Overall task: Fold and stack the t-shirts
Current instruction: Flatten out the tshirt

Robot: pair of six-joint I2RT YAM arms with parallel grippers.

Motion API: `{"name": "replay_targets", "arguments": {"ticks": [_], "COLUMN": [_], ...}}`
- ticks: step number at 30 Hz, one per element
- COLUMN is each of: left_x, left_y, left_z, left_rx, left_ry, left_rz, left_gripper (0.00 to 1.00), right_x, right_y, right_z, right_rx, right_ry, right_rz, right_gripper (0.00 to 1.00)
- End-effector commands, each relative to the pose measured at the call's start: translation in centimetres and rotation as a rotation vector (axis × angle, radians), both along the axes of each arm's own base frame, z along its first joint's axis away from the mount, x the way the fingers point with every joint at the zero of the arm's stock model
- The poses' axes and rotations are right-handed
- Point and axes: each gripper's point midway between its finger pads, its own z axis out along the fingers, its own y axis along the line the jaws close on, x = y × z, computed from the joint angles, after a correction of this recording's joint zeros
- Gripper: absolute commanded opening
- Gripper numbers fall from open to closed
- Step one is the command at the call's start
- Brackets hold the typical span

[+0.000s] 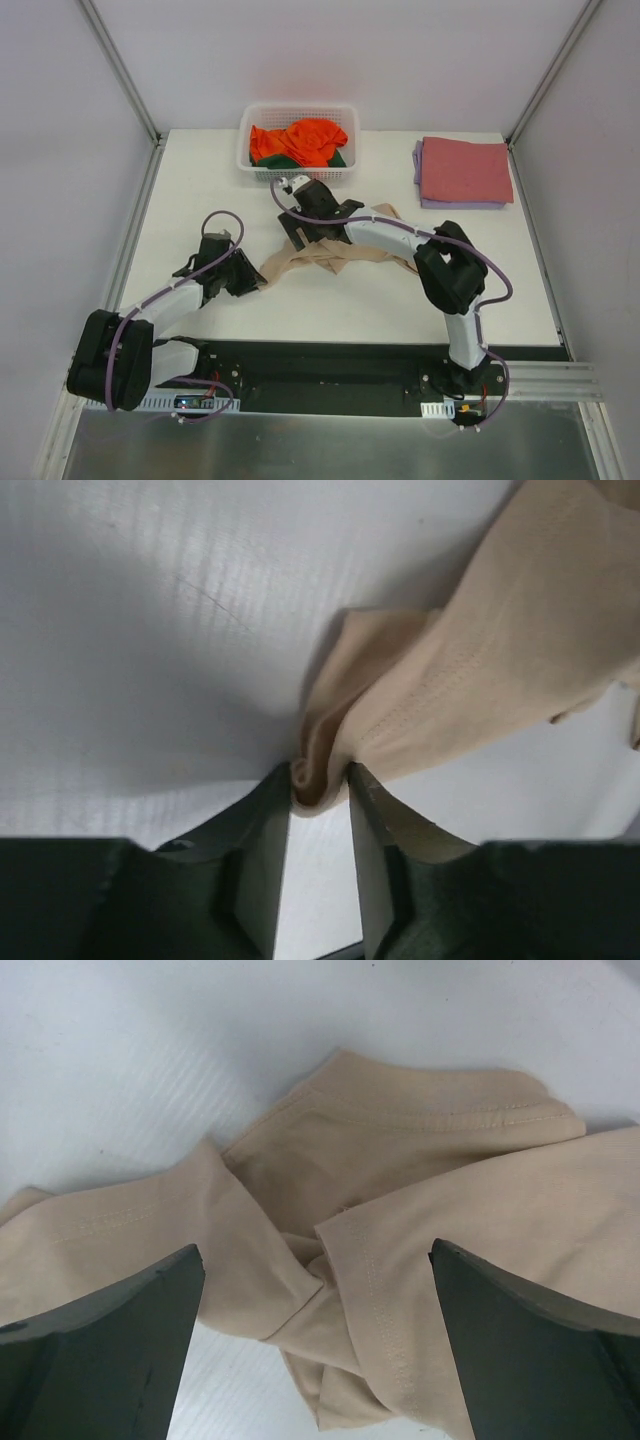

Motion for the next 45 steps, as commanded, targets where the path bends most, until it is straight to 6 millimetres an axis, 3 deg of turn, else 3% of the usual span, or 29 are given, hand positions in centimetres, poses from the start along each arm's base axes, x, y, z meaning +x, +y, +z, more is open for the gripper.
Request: {"name": "replay_targets", "arguments": {"ticks": [1, 3, 11, 20, 25, 31, 33, 34, 39, 45], "left_x": [0.9, 1.2, 1.2, 1.1, 0.9, 1.0, 1.1, 1.4, 3.4, 6.4], "left_y": [1.3, 1.7, 2.3, 2.6, 2.9, 3.1, 3.1, 3.0, 4.6, 7.3], "left_z": [-1.2, -1.4, -1.6, -1.6, -1.8, -1.7, -1.5, -1.1, 1.5, 7.6], "left_rx": [0.12, 0.147, 0.19, 0.201, 0.213, 0.221, 0.223, 0.219, 0.291, 0.394], "left_ry": [0.014, 0.017, 0.007, 0.012, 0.023, 0.024, 0.019, 0.011, -0.072, -0.234], "left_rz": [0.04, 0.059, 0.077, 0.091, 0.102, 0.11, 0.113, 0.115, 0.191, 0.313], "left_gripper": [0.18, 0.0, 0.0, 0.0, 0.0, 0.0, 0.0, 0.0, 0.0, 0.0], "right_x": [1.5, 2.0, 3.3, 4.2, 4.5, 4.0, 3.9, 3.8, 3.9, 4.1], "right_y": [-0.6, -1.0, -1.4, -3.7, -3.8, -3.6, -4.1, -4.5, -8.2, -15.9], "right_z": [0.3, -0.3, -1.5, -1.3, -0.8, -0.7, 0.0, 0.5, 5.4, 12.7], "right_rx": [-0.072, -0.111, -0.176, -0.231, -0.217, -0.193, -0.189, -0.189, -0.193, -0.126], "right_ry": [-0.054, -0.067, -0.118, -0.194, -0.209, -0.187, -0.196, -0.208, -0.304, -0.397], "right_rz": [-0.052, -0.083, -0.114, -0.233, -0.253, -0.243, -0.256, -0.271, -0.342, -0.433], "right_gripper": [0.97, 0.96, 0.94, 0.8, 0.6, 0.2, 0.03, 0.0, 0.01, 0.0]}}
